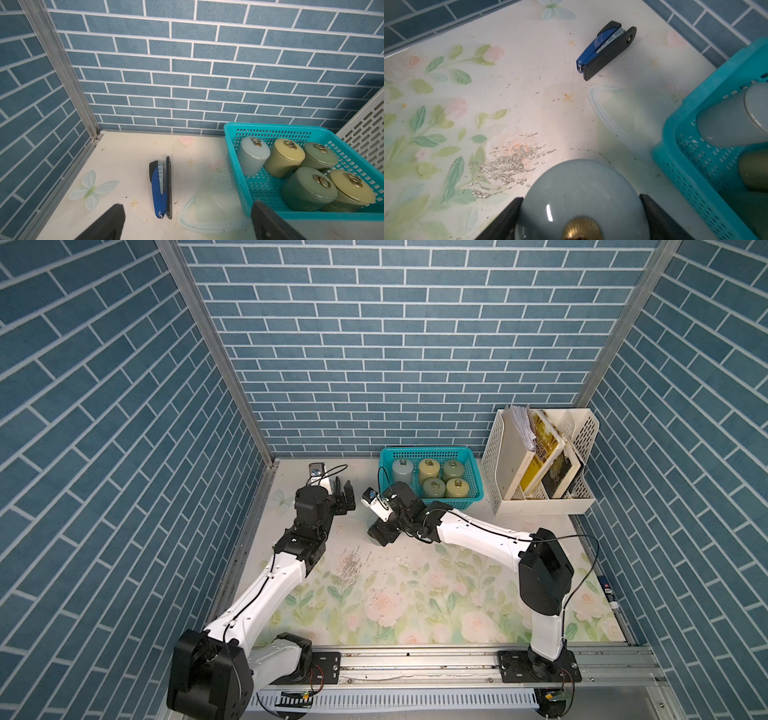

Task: Take the tea canister out of the basket
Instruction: Place the tea canister at the center of the board.

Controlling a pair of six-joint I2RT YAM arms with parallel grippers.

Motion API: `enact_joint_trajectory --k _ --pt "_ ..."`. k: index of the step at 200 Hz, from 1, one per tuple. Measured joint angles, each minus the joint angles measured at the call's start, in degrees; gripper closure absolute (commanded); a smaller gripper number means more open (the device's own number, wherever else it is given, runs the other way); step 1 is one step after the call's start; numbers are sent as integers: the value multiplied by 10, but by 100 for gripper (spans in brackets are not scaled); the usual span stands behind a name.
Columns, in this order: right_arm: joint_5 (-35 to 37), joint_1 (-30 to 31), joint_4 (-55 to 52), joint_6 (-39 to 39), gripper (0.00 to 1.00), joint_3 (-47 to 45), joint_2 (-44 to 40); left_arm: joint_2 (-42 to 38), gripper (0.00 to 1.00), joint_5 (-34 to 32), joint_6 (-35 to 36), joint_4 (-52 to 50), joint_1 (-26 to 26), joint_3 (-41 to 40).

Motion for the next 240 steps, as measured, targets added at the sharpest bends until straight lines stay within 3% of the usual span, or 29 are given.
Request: enact_joint_trajectory --k 85,126,153,174,195,240 --pt "24 0 21 47 100 -1 61 0 0 3 -3 -5 6 -2" --pt "24 0 20 57 93 5 74 -1 0 4 -2 -5 6 -2" --pt "24 0 20 64 76 5 75 -1 0 7 -2 -4 6 -2" --pt "25 0 20 65 49 5 75 -1 0 8 -2 -4 7 -3" --pt "26 0 20 68 29 5 76 -1 0 9 -2 -3 7 -5" --pt "26 0 21 68 9 5 76 -6 0 9 -2 -4 7 -7"
